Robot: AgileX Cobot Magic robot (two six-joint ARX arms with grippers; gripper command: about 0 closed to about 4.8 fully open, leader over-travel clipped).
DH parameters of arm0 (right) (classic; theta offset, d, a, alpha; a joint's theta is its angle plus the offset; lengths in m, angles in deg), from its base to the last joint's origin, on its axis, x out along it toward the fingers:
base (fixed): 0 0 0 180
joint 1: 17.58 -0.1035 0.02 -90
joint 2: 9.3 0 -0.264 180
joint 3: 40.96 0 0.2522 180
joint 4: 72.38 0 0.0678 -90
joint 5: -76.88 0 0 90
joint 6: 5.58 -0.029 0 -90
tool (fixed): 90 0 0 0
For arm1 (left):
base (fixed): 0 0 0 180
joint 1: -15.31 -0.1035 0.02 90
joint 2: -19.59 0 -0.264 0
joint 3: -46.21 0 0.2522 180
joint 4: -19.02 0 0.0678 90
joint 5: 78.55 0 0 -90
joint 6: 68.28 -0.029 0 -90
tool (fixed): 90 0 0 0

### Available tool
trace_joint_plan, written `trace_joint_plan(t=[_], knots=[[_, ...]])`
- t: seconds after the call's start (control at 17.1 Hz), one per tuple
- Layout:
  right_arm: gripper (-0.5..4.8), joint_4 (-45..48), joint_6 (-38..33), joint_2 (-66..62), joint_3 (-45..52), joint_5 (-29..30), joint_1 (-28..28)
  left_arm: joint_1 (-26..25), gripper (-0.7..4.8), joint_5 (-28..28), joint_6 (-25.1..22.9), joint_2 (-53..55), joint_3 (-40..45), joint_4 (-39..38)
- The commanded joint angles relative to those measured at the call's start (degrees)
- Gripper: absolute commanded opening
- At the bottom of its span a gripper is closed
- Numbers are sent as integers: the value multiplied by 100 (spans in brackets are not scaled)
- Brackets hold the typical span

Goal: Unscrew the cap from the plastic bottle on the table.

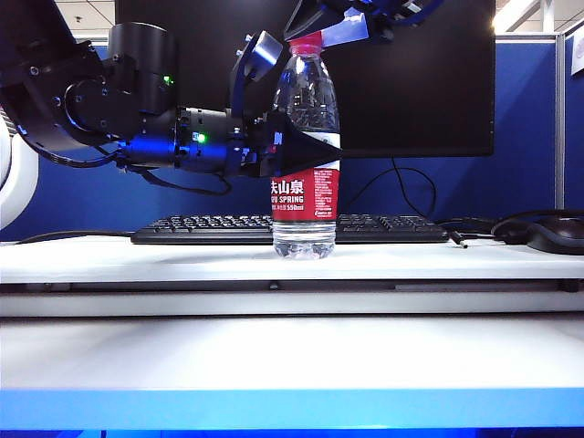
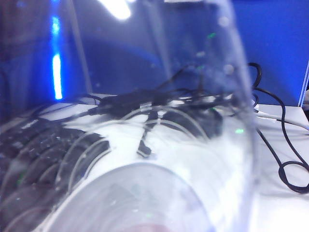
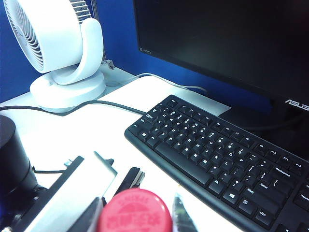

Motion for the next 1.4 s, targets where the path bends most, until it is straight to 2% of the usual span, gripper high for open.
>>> trace_joint_plan(t=[0.06,0.17,0.58,0.7,0.82,0.93,1.05,1.22,1.4], knots=[[101,79,214,28,-24,431,15,-2,241,-17,-22,-7,2,-52],[82,9,417,28,-26,780,109,-2,241,-15,-22,-7,2,-52],[80,39,905,26,-33,2251,846,-2,241,129,-22,-7,2,-50],[80,151,896,-50,-33,2922,1058,-2,241,133,-22,-7,2,-50],[80,271,892,-173,-39,3331,1200,-2,241,136,-20,-7,2,-48],[80,662,870,-420,-92,4074,1355,-2,241,136,-2,-7,2,-48],[80,710,844,-586,-254,4424,1388,-2,241,164,24,-7,2,-48],[79,695,603,-992,-780,5563,1451,-2,241,267,57,-7,2,-48],[75,704,437,-1115,-960,5914,1539,-2,241,286,85,-7,2,-48]])
